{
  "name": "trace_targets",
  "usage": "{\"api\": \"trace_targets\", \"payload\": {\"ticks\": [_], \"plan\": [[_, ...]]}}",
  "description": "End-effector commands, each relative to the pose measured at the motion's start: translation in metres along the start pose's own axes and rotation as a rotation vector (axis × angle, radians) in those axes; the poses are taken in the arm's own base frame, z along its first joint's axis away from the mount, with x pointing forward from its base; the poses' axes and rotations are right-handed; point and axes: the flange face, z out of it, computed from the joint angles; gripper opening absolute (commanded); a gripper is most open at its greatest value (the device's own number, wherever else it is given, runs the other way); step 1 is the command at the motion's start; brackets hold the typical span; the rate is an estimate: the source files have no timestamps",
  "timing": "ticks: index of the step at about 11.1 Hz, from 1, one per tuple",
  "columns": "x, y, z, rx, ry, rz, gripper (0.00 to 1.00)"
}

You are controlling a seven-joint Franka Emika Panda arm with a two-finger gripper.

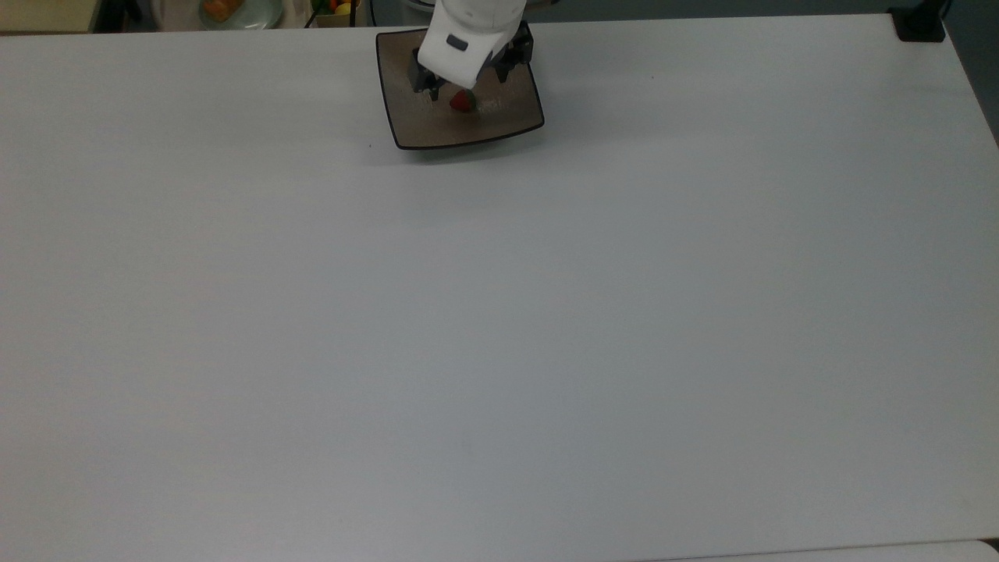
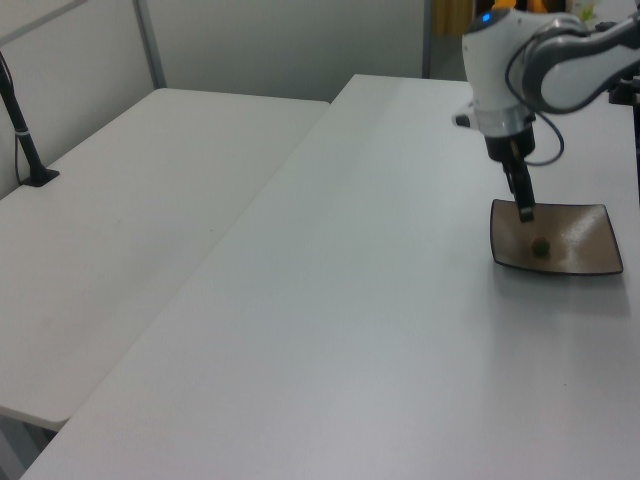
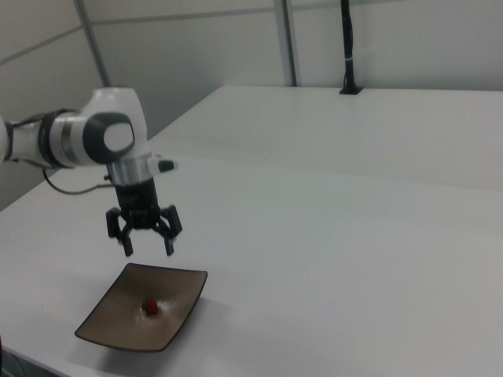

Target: Strawberries on a ceramic plate

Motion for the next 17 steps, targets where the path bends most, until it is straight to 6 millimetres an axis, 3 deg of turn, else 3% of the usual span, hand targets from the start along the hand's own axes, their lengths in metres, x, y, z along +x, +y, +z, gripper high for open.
{"api": "trace_targets", "payload": {"ticks": [1,3,7,12,17], "plan": [[0.002,0.009,-0.081,-0.024,0.075,0.032,1.0],[-0.002,0.011,-0.125,-0.028,0.119,0.078,1.0],[-0.008,0.014,-0.169,-0.015,0.19,0.176,1.0],[-0.013,0.036,-0.179,0.049,0.235,0.269,1.0],[-0.002,0.048,-0.189,0.062,0.374,0.268,1.0]]}}
